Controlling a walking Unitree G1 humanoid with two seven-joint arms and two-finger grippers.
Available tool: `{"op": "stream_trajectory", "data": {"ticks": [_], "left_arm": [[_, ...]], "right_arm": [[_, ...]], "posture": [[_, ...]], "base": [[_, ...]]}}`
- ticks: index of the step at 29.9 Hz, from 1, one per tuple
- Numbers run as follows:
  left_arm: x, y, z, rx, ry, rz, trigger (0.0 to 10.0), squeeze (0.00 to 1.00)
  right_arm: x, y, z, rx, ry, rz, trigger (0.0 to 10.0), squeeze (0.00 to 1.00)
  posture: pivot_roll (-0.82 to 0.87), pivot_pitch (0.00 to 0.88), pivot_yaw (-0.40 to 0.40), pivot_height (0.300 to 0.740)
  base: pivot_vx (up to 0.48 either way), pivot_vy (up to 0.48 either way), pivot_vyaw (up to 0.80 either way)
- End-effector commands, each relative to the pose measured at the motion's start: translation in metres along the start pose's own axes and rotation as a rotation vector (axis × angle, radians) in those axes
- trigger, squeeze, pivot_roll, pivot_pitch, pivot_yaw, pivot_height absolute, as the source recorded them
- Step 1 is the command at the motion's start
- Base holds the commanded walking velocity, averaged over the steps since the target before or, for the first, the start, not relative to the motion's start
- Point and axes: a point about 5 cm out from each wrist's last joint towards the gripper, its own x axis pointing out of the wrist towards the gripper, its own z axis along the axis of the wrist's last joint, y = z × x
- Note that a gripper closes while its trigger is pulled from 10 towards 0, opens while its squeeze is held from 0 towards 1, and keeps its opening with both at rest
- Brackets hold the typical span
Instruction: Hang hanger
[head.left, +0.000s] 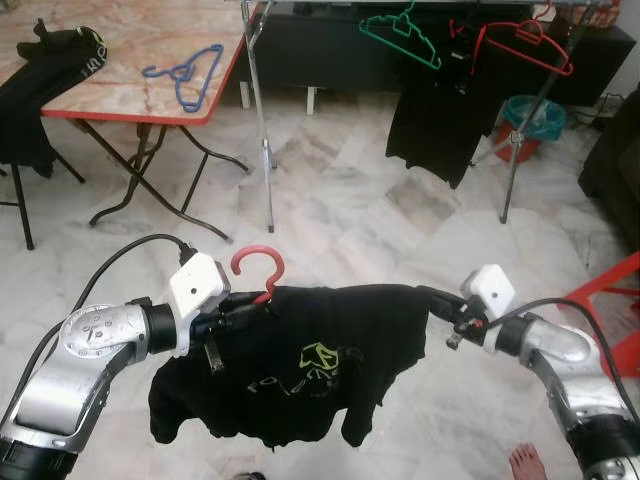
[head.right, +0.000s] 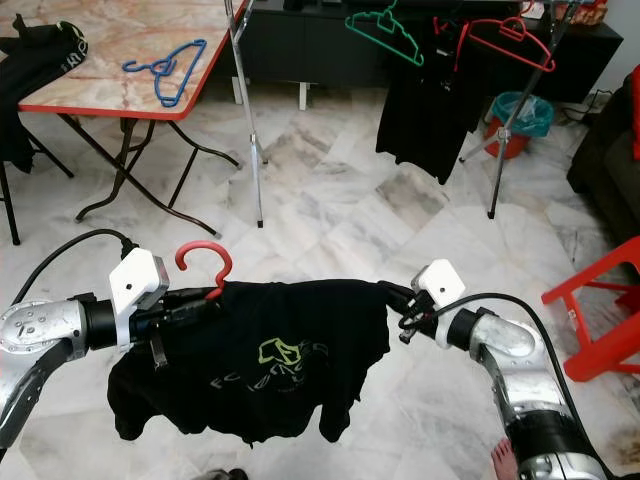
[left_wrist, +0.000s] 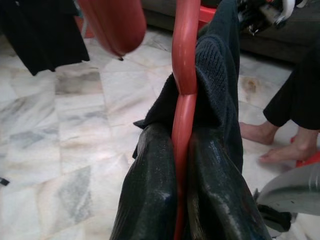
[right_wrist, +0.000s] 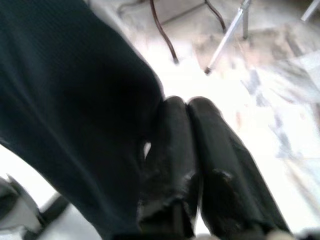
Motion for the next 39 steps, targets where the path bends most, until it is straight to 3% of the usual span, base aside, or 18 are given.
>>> {"op": "stream_trajectory", "data": {"ticks": [1, 2, 15, 19, 20, 26, 30, 35, 39], "left_arm": [[-0.002, 0.005, 0.01, 0.054, -0.029, 0.026, 10.0, 0.0], [-0.003, 0.009, 0.01, 0.064, -0.024, 0.055, 10.0, 0.0], [-0.005, 0.02, 0.005, 0.117, 0.001, 0.157, 10.0, 0.0], [-0.004, 0.022, 0.006, 0.126, -0.006, 0.173, 10.0, 0.0], [-0.002, 0.022, 0.006, 0.126, -0.01, 0.173, 10.0, 0.0], [0.001, 0.019, 0.005, 0.118, -0.016, 0.161, 10.0, 0.0], [0.005, 0.015, -0.002, 0.113, 0.0, 0.142, 10.0, 0.0], [0.008, 0.012, -0.006, 0.11, 0.011, 0.132, 10.0, 0.0], [0.017, 0.004, -0.013, 0.105, 0.03, 0.109, 10.0, 0.0]], "right_arm": [[-0.002, -0.008, -0.007, -0.021, 0.081, -0.08, 1.1, 0.0], [-0.002, -0.016, -0.012, 0.002, 0.142, -0.178, 10.0, 0.0], [0.0, -0.024, -0.023, 0.0, 0.237, -0.332, 10.0, 0.0], [-0.001, -0.029, -0.021, 0.012, 0.212, -0.389, 10.0, 0.0], [0.001, -0.029, -0.01, 0.041, 0.113, -0.379, 10.0, 1.0], [0.003, -0.029, 0.005, 0.021, -0.003, -0.361, 10.0, 1.0], [-0.003, -0.043, 0.026, 0.005, -0.14, -0.464, 10.0, 1.0], [-0.005, -0.046, 0.033, 0.009, -0.184, -0.478, 10.0, 1.0], [-0.005, -0.04, 0.05, 0.051, -0.342, -0.373, 10.0, 1.0]], "posture": [[0.04, 0.105, -0.061, 0.74], [0.05, 0.106, -0.061, 0.74], [0.05, 0.109, -0.062, 0.74], [0.05, 0.109, -0.062, 0.74], [0.04, 0.108, -0.06, 0.74], [0.04, 0.108, -0.059, 0.74], [0.05, 0.109, -0.058, 0.74], [0.05, 0.109, -0.057, 0.74], [0.04, 0.109, -0.057, 0.74]], "base": [[0.0, 0.0, 0.0], [0.0, 0.0, 0.0], [0.0, 0.0, 0.0], [0.0, 0.0, 0.0], [0.0, 0.0, 0.0], [0.0, 0.0, 0.0], [0.0, 0.0, 0.0], [0.0, 0.0, 0.0], [0.0, 0.0, 0.0]]}}
